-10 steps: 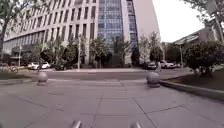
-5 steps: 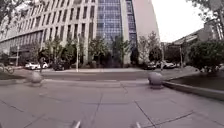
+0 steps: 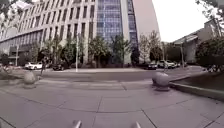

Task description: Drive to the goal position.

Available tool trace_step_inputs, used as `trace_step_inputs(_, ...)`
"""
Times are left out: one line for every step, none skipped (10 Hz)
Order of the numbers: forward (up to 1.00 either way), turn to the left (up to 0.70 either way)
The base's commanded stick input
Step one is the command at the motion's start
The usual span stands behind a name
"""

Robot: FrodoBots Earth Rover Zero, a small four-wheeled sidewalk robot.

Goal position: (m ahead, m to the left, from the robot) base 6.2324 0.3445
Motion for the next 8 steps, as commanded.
trace_step_inputs(0.7,0.0)
trace_step_inputs(0.7,-0.06)
trace_step_inputs(0.7,-0.08)
trace_step_inputs(0.7,-0.07)
trace_step_inputs(0.7,-0.08)
trace_step_inputs(0.7,-0.08)
trace_step_inputs(0.7,-0.08)
trace_step_inputs(0.7,-0.08)
